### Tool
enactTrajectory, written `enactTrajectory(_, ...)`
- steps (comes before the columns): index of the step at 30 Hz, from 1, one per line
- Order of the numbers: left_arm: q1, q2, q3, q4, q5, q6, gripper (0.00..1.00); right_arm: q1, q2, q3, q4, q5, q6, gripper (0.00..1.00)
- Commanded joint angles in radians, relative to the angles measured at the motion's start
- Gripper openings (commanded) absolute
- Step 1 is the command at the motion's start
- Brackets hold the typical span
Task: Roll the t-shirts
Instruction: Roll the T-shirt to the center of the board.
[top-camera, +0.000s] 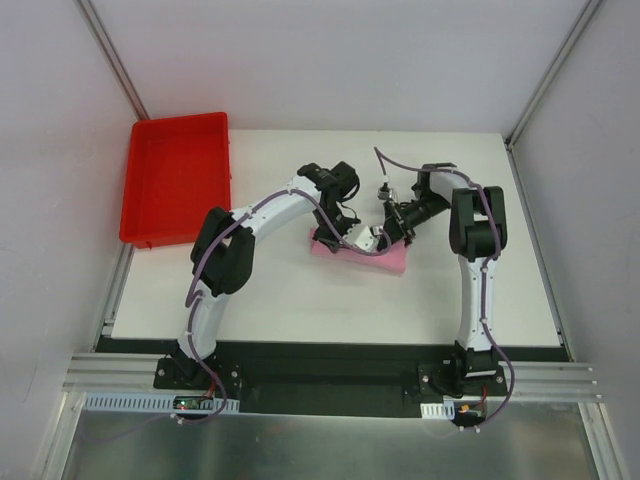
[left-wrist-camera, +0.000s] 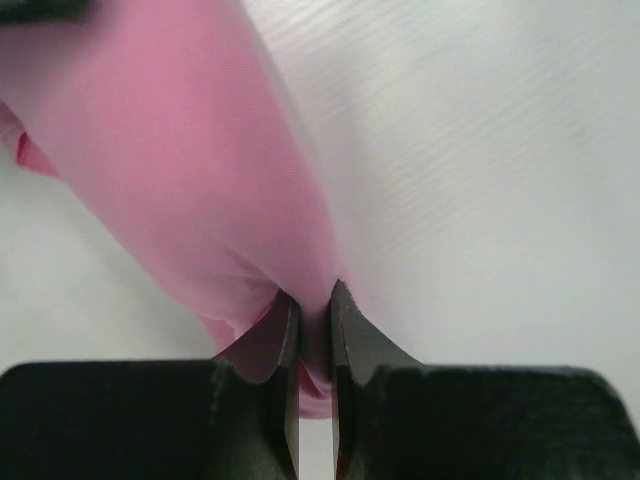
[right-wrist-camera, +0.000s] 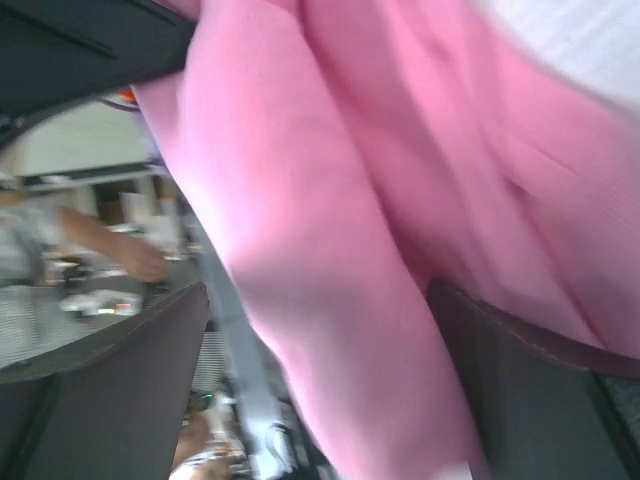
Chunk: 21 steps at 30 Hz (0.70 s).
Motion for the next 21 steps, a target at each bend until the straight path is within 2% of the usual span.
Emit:
enactTrajectory(1, -0.004, -0.009, 0.004, -0.344, 0.138, -0.051, 0.0, -0.093, -0.21, -0.023, -0.118, 0.219, -0.052, 0.96)
enactTrajectory(3, -0.004, 0.002, 0.004, -0.344, 0.173, -0.091, 0.0, -0.124, -0.262, -0.065, -0.059, 0.259, -0.026, 0.96)
enactTrajectory(4, -0.002, 0.003, 0.006, -0.345, 0.185, -0.105, 0.0, -0.194, -0.316, -0.082, -0.03, 0.282, -0.008, 0.96)
enactTrajectory(7, -0.004, 0.028, 0.018, -0.342, 0.228, -0.16, 0.0, -0.298, -0.419, -0.143, 0.082, 0.325, 0.015, 0.96)
enactTrajectory(9, 0.002, 0.048, 0.023, -0.34, 0.254, -0.204, 0.0, -0.315, -0.691, -0.283, 0.39, 0.403, 0.082, 0.96)
enactTrajectory(10, 0.004, 0.048, 0.017, -0.33, 0.263, -0.218, 0.0, -0.309, -0.853, -0.527, 0.58, 0.502, 0.093, 0.96)
enactTrajectory(11, 0.009, 0.048, 0.009, -0.322, 0.271, -0.235, 0.0, -0.305, -1.113, -0.68, 0.931, 0.491, 0.053, 0.96)
enactTrajectory(12, 0.01, 0.045, -0.003, -0.31, 0.285, -0.264, 0.0, -0.299, -1.232, -0.8, 1.082, 0.465, -0.001, 0.96)
enactTrajectory(14, 0.015, 0.028, -0.045, -0.268, 0.296, -0.289, 0.0, -0.241, -1.388, -1.01, 1.297, 0.442, 0.041, 0.96)
enactTrajectory(15, 0.016, 0.026, -0.057, -0.255, 0.305, -0.309, 0.0, -0.207, -1.395, -1.013, 1.271, 0.449, 0.078, 0.96)
enactTrajectory(16, 0.015, 0.023, -0.072, -0.244, 0.305, -0.317, 0.0, -0.129, -1.39, -0.977, 1.157, 0.427, 0.004, 0.96)
enactTrajectory(17, 0.018, 0.026, -0.075, -0.233, 0.311, -0.326, 0.0, -0.087, -1.367, -0.876, 0.814, 0.352, -0.1, 0.96)
enactTrajectory(18, 0.016, 0.028, -0.075, -0.228, 0.311, -0.343, 0.0, -0.051, -1.32, -0.829, 0.666, 0.301, -0.203, 0.95)
enactTrajectory(19, 0.016, 0.033, -0.074, -0.227, 0.311, -0.35, 0.0, 0.033, -1.31, -0.817, 0.606, 0.32, -0.203, 0.9)
enactTrajectory(20, 0.016, 0.04, -0.074, -0.224, 0.313, -0.357, 0.0, 0.066, -1.312, -0.82, 0.596, 0.34, -0.108, 0.89)
enactTrajectory(21, 0.016, 0.042, -0.075, -0.219, 0.314, -0.37, 0.0, 0.091, -1.33, -0.841, 0.593, 0.351, -0.094, 0.87)
